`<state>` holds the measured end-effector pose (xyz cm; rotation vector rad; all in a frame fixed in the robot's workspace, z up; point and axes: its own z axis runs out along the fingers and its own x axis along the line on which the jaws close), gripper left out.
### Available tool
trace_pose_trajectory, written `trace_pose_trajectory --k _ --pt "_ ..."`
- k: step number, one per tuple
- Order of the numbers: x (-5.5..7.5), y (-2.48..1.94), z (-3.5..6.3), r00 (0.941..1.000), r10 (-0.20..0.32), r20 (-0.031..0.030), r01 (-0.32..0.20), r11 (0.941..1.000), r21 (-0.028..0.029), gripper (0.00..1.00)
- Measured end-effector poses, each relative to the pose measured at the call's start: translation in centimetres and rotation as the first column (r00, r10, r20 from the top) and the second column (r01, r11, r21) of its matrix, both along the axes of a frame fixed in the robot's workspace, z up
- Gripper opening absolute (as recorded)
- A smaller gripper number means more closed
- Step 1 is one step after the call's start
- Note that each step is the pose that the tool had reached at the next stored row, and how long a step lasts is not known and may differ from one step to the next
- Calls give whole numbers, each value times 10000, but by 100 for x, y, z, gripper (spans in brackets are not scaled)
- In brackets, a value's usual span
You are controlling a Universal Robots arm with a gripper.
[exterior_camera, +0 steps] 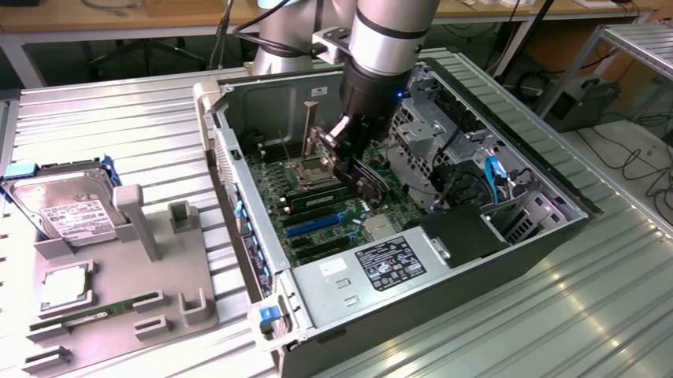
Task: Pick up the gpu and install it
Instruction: 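Insert the gpu into the slot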
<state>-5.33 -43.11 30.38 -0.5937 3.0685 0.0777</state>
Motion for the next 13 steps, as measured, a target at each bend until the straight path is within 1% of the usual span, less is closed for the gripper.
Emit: trace_pose_trajectory --k 2,8,13 --pt "0 0 0 9998 217 0 -217 9998 1 26" --pt "0 0 0 9978 659 0 -659 9978 0 26" --pt "0 0 0 9937 1121 0 -1121 9937 0 26"
